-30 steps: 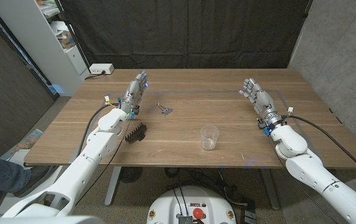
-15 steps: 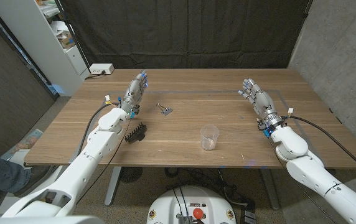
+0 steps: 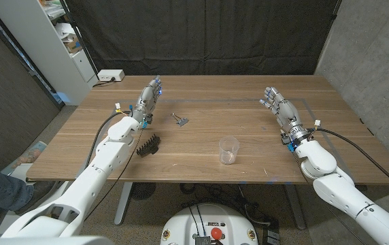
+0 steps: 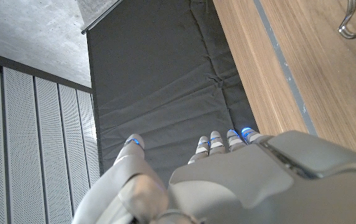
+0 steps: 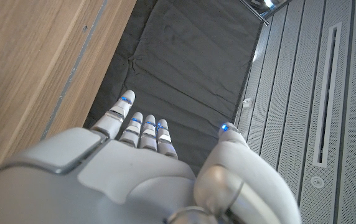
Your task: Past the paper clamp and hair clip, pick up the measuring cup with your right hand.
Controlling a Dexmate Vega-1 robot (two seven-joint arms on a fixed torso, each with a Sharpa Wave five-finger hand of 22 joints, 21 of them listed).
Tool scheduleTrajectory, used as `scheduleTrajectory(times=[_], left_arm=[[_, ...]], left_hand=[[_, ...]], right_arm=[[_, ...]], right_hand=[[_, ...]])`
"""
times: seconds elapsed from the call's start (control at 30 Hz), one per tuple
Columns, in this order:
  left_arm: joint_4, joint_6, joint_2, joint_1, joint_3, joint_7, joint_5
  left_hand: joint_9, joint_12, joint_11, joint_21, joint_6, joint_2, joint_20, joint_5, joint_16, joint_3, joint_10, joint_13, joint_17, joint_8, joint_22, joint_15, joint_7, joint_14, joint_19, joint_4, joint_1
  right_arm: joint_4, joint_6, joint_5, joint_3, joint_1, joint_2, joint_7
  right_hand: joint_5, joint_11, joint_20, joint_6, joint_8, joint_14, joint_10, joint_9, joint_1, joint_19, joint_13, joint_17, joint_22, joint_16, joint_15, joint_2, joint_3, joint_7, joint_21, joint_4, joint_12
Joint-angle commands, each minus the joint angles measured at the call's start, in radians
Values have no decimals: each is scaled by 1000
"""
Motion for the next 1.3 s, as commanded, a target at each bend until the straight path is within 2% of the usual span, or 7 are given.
scheduleTrajectory(times=[0.03,0.23,0.47,1.3], left_arm=[[9,6,-1,-10,2,-8,4],[10,4,1,-12,1,-9,7],[22,2,-4,-18,3,-17,6],[20,8,-9,-23,8,-18,14]], left_hand=[[2,4,3,4,-7,4,7,1,4,1,-7,2,6,5,6,-2,-2,-41,-81,-3,6],[2,4,4,5,-7,4,8,1,4,0,-7,2,6,5,6,-1,-2,-41,-82,-3,7],[2,4,8,6,-7,5,-4,1,4,-1,-8,2,6,5,6,1,-1,-42,-81,-4,7],[2,3,7,5,-10,6,1,0,4,-4,-13,2,6,5,6,1,-1,-46,-85,-6,8]], right_arm=[[-25,7,-21,8,-23,-13,-18],[-38,2,-27,13,-35,-22,-25],[-61,-3,-56,20,-54,-38,-44],[-101,33,-77,38,-122,-51,-61]], right_hand=[[7,0,1,1,3,5,3,4,10,11,2,6,5,5,5,-2,3,-3,4,-7,1],[7,0,0,1,3,5,2,5,11,11,2,6,5,5,4,-3,3,-4,3,-8,1],[7,2,2,2,3,5,3,5,11,10,2,6,5,4,7,-3,3,-4,3,-9,1],[8,1,5,2,3,5,4,5,16,7,2,6,5,2,8,-4,2,-3,2,-15,0]])
